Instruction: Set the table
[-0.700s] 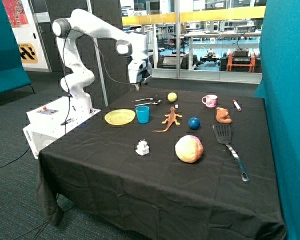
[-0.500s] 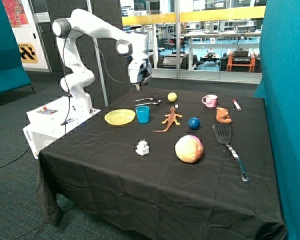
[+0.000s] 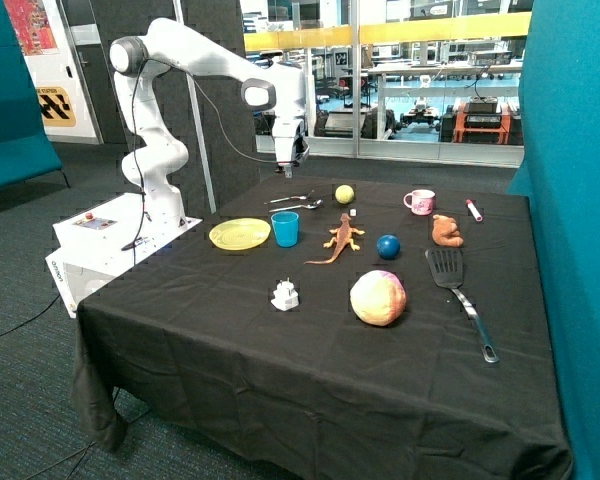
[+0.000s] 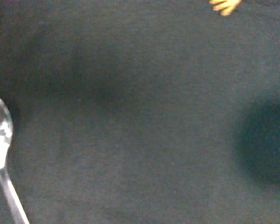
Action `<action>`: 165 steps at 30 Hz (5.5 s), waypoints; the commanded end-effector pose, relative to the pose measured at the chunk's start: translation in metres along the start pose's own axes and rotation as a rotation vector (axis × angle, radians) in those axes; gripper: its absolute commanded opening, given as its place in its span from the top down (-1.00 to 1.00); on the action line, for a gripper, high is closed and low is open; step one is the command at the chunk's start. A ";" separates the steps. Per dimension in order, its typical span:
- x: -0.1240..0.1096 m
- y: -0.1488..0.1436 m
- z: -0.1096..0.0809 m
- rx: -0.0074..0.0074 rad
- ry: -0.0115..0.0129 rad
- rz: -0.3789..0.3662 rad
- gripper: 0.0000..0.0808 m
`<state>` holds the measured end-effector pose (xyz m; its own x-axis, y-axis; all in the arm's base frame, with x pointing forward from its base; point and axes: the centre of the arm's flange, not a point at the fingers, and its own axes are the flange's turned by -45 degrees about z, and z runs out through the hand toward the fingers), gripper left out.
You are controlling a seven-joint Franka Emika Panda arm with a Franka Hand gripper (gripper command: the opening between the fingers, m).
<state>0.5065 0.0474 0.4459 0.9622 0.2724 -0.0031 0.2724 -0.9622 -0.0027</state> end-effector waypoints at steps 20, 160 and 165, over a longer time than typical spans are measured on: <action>-0.020 -0.098 0.032 -0.0029 0.0029 -0.159 0.18; -0.020 -0.138 0.181 -0.0030 0.0028 -0.187 -0.18; -0.018 -0.144 0.181 -0.0030 0.0028 -0.197 -0.17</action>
<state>0.4500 0.1718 0.2671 0.8963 0.4435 0.0006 0.4435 -0.8963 -0.0023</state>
